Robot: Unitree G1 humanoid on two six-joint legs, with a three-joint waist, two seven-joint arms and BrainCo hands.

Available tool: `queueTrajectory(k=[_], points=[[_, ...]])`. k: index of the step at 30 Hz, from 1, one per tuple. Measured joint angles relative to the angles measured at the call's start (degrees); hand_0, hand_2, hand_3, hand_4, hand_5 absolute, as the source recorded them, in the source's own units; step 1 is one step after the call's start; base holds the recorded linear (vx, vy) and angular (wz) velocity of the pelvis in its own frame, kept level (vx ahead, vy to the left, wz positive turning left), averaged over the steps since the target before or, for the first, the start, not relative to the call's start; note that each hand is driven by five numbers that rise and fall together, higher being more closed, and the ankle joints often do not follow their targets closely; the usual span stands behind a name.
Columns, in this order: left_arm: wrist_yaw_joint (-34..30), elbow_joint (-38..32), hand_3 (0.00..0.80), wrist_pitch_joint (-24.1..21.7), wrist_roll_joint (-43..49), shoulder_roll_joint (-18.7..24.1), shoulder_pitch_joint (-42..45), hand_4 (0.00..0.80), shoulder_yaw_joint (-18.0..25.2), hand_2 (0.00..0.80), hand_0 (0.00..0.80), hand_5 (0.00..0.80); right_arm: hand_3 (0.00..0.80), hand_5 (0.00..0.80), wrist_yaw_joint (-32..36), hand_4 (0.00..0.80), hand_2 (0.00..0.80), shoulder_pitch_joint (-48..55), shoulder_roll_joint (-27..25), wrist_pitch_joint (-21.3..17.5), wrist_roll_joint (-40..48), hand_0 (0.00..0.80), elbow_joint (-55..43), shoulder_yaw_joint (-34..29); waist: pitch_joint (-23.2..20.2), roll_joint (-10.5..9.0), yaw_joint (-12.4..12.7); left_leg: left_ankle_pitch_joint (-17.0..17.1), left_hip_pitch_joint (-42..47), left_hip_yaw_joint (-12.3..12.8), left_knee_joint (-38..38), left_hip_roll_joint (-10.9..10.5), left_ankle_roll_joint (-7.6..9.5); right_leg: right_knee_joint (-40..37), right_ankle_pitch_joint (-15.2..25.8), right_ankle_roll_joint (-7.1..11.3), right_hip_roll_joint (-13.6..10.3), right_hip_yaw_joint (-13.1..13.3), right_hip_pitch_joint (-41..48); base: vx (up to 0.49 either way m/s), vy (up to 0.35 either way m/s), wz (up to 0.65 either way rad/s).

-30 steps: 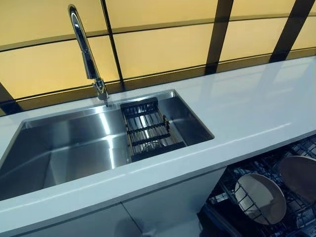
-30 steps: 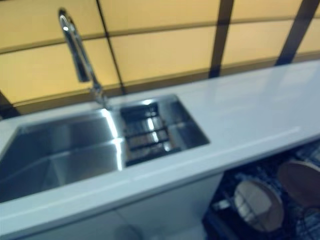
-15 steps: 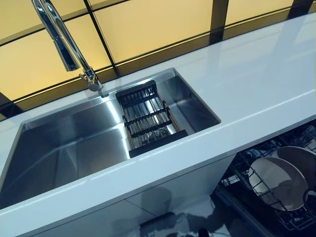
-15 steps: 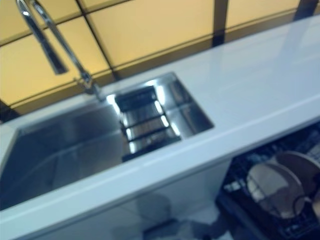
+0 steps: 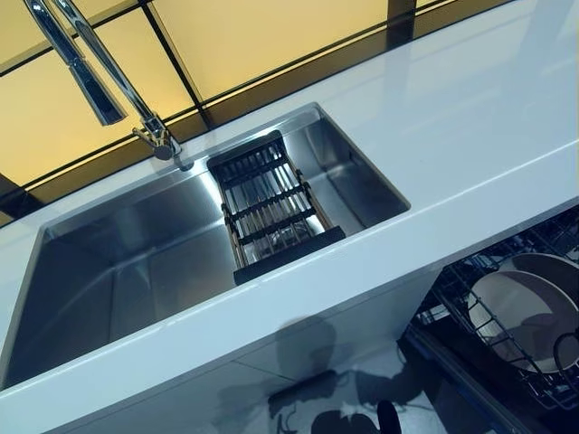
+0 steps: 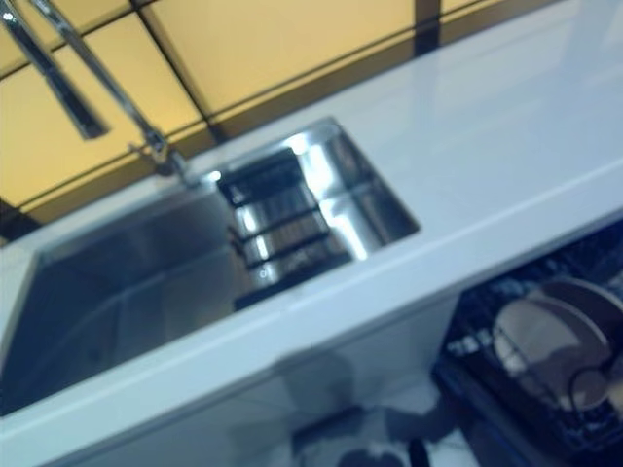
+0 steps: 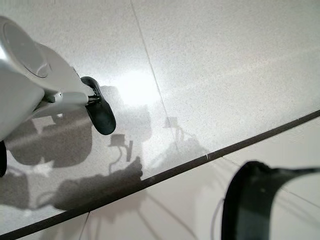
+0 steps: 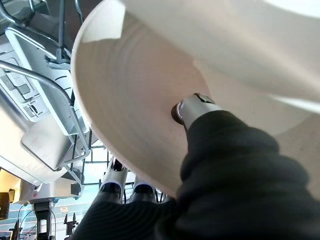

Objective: Take plates into dishwasher

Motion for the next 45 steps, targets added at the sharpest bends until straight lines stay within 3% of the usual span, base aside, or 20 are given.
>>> queueTrajectory(k=[4,5,6,7,16,21,32,45], points=[[-0.3,-0.3,0.0,0.0,0.0,0.0,0.0,0.0,0.0,0.0,0.0,0.0,0.8,0.8,0.2,0.8,0.8,-0.5,-0.1,0.0,0.0,0.8,-0.2,-0.1,0.1,0.32,-0.6,0.0,-0.1,0.0,0.0,-0.1,0.02,0.0,0.0,0.0,-0.1,0.0,0.0,0.0,0.0,0.0],[-0.4,-0.4,0.0,-0.1,0.0,0.0,0.0,0.0,0.0,0.0,0.0,0.0,0.602,0.602,0.2,0.602,0.602,-0.5,-0.1,0.0,0.0,0.602,-0.1,-0.1,0.1,0.32,-0.5,0.0,0.0,0.0,0.0,0.0,0.02,0.0,0.0,0.0,0.0,0.0,0.0,0.0,0.0,0.0],[-0.5,-0.4,0.0,-0.1,0.0,-0.1,0.0,0.0,0.0,0.0,0.0,0.0,0.336,0.336,0.2,0.336,0.336,-0.5,-0.1,0.1,0.0,0.336,-0.1,-0.1,0.1,0.32,-0.5,0.0,0.0,0.0,0.0,0.0,0.03,0.0,0.0,-0.01,0.0,-0.1,0.0,0.031,0.019,0.0],[-0.6,-0.4,0.0,-0.1,0.0,-0.2,0.0,0.0,0.0,0.0,0.0,0.0,0.0,0.0,-0.2,0.0,0.0,-0.4,-0.3,0.2,-0.1,0.0,0.0,-0.1,0.1,0.32,-0.5,0.0,0.1,0.0,0.0,-0.1,0.03,0.0,0.0,-0.01,0.0,-0.1,0.1,0.0,0.0,0.0],[-0.9,-0.4,0.0,0.0,0.0,-0.8,0.0,0.0,0.1,0.0,0.0,0.0,0.0,0.0,-1.5,0.0,0.0,1.5,-2.3,1.9,-0.1,0.0,0.0,-2.1,0.3,0.13,-0.8,0.0,1.2,-0.1,0.0,0.0,0.03,0.1,0.1,-0.09,0.2,0.0,1.3,0.033,0.015,0.0],[-0.9,-0.3,0.0,0.0,0.0,-1.2,0.0,0.0,0.2,0.0,0.0,0.0,0.0,0.0,-1.5,0.0,0.0,1.5,-4.6,3.1,-0.1,0.0,-1.5,-2.9,0.9,-0.93,-0.8,0.0,2.5,-0.1,0.0,0.0,0.02,0.2,0.1,-0.08,0.2,0.1,2.6,0.045,0.022,0.0],[-0.6,2.3,0.0,-0.1,0.3,-0.6,0.0,0.0,0.4,0.0,0.0,0.0,0.0,0.0,-0.5,0.0,0.0,1.5,-6.5,5.0,-0.1,0.0,-2.5,-4.6,-3.7,-9.46,-0.7,-0.1,3.9,-0.2,0.0,-0.1,0.04,0.1,0.2,-0.17,0.3,0.2,3.9,0.04,0.019,0.0],[-0.1,6.6,0.0,0.6,1.3,-0.5,1.9,0.0,0.7,0.0,0.0,0.0,0.0,0.0,3.0,0.0,0.0,1.6,-14.7,6.7,1.3,0.0,-1.8,-4.7,-9.8,-12.89,-0.6,-0.6,5.8,-0.2,-0.2,0.0,0.25,0.1,0.1,-0.21,0.5,0.2,5.9,0.022,0.051,0.0]])
